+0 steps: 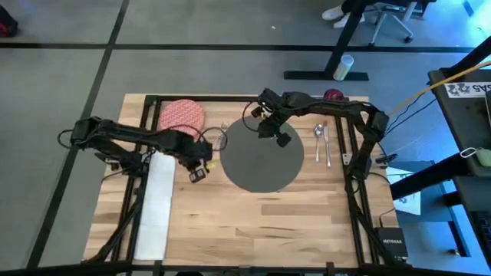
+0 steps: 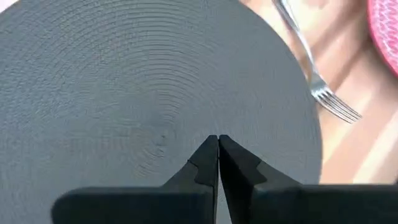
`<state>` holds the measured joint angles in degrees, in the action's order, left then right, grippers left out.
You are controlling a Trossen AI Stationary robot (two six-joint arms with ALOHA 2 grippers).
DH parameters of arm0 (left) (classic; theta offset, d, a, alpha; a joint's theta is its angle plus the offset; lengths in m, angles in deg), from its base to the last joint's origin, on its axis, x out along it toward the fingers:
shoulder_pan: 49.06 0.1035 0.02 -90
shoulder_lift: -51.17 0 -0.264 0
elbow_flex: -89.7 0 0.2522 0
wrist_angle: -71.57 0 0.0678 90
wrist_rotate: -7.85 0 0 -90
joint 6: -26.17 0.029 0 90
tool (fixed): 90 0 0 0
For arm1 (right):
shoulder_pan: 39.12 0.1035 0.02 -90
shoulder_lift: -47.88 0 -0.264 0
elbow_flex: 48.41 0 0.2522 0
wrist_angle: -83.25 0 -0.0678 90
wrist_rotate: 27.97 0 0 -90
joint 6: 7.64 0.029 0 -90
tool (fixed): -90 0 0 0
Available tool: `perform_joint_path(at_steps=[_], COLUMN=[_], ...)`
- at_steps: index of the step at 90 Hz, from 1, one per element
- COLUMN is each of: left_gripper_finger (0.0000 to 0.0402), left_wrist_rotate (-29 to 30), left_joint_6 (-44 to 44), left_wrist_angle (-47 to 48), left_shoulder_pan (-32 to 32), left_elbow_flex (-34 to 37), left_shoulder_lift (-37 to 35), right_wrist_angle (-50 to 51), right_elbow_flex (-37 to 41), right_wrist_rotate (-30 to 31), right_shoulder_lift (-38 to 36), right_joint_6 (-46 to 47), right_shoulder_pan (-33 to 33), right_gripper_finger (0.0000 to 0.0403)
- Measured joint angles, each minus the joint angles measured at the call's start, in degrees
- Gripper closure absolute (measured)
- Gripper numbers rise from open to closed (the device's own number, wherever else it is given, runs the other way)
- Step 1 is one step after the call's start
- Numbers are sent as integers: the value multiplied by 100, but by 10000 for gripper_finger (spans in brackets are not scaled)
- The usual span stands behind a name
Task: Set table place
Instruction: Fold the white table napkin
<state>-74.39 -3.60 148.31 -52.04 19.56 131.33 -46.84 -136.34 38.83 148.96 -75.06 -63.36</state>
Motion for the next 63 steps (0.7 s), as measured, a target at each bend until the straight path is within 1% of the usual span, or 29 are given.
perform_joint_path(at_steps=[9, 16, 22, 30, 36, 48, 63], left_gripper_finger=[402, 402, 402, 402, 402, 402, 401], left_wrist_rotate=[19, 14, -2, -123, -153, -192, -593], left_joint_6=[-299, -451, -499, -484, -493, -535, -597], left_wrist_angle=[601, 945, 1041, 978, 996, 973, 555], left_shoulder_pan=[-267, -424, -504, -533, -531, -518, -529], left_elbow_flex=[85, 228, 378, 623, 825, 1206, 1634], left_shoulder_lift=[-2, 4, 4, 9, 9, 9, 10], right_wrist_angle=[-813, -1449, -1928, -2341, -2399, -2407, -2345], right_elbow_flex=[651, 1194, 1644, 2143, 2409, 2722, 2789], right_wrist_rotate=[202, 555, 849, 1087, 1289, 1919, 2331], right_shoulder_lift=[-354, -694, -1045, -1515, -1854, -2408, -2772], right_joint_6=[275, 498, 805, 1263, 1535, 1916, 2279], right_shoulder_pan=[171, 322, 428, 598, 776, 1218, 1704], right_gripper_finger=[403, 403, 403, 403, 403, 403, 403])
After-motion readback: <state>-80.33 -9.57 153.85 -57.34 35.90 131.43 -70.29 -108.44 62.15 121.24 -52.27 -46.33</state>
